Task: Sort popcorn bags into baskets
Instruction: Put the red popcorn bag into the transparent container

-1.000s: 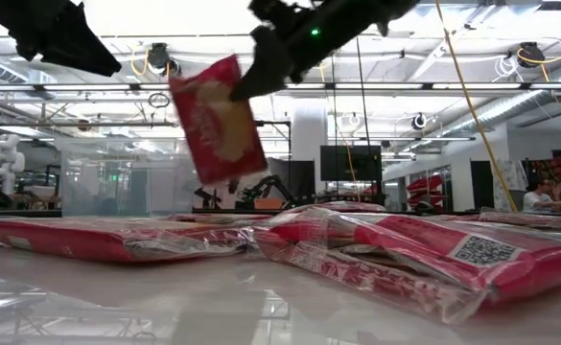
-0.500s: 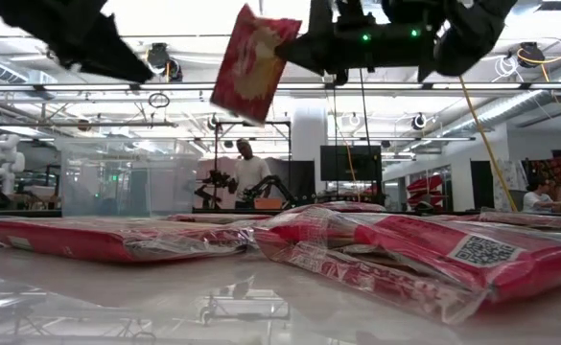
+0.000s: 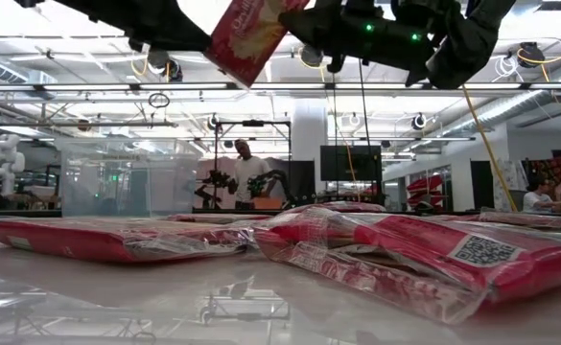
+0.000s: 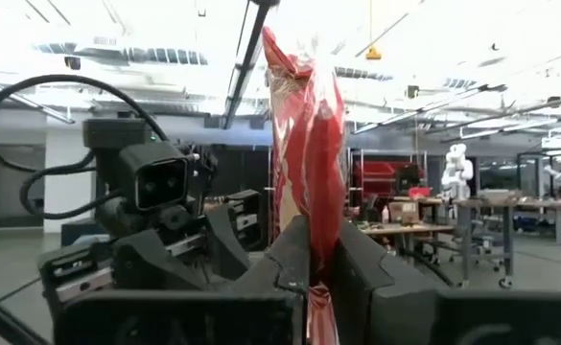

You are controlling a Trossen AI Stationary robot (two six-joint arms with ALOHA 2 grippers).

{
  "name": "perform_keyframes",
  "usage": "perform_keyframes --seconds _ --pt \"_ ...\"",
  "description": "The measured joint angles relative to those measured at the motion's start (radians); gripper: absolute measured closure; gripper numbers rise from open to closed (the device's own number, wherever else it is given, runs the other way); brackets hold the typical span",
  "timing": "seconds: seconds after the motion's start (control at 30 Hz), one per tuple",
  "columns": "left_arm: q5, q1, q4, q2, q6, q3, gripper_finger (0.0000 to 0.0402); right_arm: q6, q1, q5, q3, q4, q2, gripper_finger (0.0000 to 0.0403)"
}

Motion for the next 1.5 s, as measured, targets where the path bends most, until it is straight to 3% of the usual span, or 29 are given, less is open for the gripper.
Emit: perform_keyframes --seconds 0.33,0.53,0.83,1.0,1.2,1.5 --pt "0.096 0.027 -0.184 -0.155 -0.044 0.000 0.0242 0.014 0.036 -0.034 0.000 0.012 0.000 0.0393" --pt "0.254 0.034 -0.238 -0.178 -0.088 0.000 0.0226 0.002 0.059 -0.105 0.000 0.055 0.000 0.0393" --pt "0.320 0.036 -0.058 -0.093 -0.022 -0.001 0.0154 0.006 0.075 -0.111 0.000 0.063 0.000 0.0393" --pt "0.321 0.039 0.032 -0.051 0.056 -0.001 0.0144 0.022 0.075 -0.140 0.000 0.060 0.000 0.0393" --pt "0.321 0.038 0.051 -0.044 0.109 -0.001 0.0197 0.022 0.075 -0.156 0.000 0.057 0.000 0.0393" --pt "0.322 0.038 0.050 -0.057 0.141 -0.001 0.0347 0.022 0.072 -0.155 0.000 0.016 -0.001 0.0393"
